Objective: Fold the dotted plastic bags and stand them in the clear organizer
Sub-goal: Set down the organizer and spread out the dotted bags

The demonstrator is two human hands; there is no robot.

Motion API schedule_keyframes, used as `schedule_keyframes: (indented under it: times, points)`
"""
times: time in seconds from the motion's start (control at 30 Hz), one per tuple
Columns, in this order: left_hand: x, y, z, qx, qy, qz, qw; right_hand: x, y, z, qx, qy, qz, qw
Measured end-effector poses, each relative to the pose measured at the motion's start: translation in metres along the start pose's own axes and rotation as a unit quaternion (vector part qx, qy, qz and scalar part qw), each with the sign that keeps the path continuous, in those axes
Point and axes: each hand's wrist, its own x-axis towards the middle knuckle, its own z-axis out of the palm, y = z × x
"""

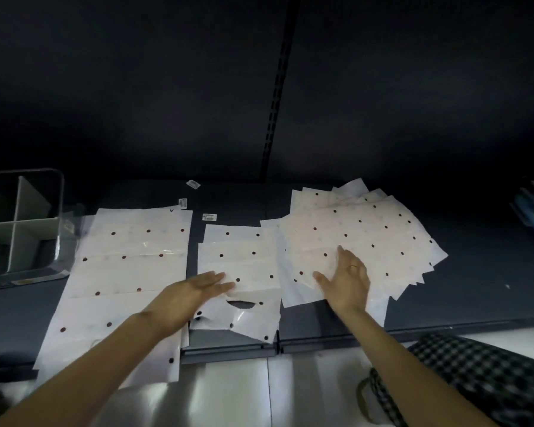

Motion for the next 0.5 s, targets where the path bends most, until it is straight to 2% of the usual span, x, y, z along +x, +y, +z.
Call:
schedule_keyframes:
  times: [0.07,0.1,0.17,0.23,0.27,0.37,0.43,0.5]
  points:
    - [0.004,-0.001,-0.006,0.017,0.016,-0.007,1.000,0.005,0.021,-0.002,-0.029,-0.034,0.021,0.999]
    - [0.006,0.000,-0.010,0.034,0.053,-0.002,0.998,0.007,0.027,-0.002,-0.029,-0.031,0.020,0.999]
    - [0.008,0.005,-0.018,0.090,0.131,0.037,0.987,0.009,0.030,-0.002,-0.016,0.014,0.003,1.000]
    - [0.004,0.004,-0.015,0.127,0.164,0.079,0.975,0.011,0.026,-0.003,-0.009,0.050,0.001,0.999]
    - [0.002,0.003,-0.010,0.139,0.136,0.095,0.976,0.012,0.024,-0.004,-0.003,0.055,0.007,0.998]
    - [-0.008,-0.004,0.009,0.129,-0.013,0.125,0.984,0.013,0.019,-0.009,0.044,0.060,0.027,0.997]
    - [-0.006,-0.009,0.014,0.092,-0.135,0.080,0.983,0.013,0.012,-0.012,0.059,0.055,0.024,0.996]
    - [0.000,-0.010,0.011,0.068,-0.208,0.052,0.974,0.011,0.002,-0.014,0.087,0.054,0.013,0.995]
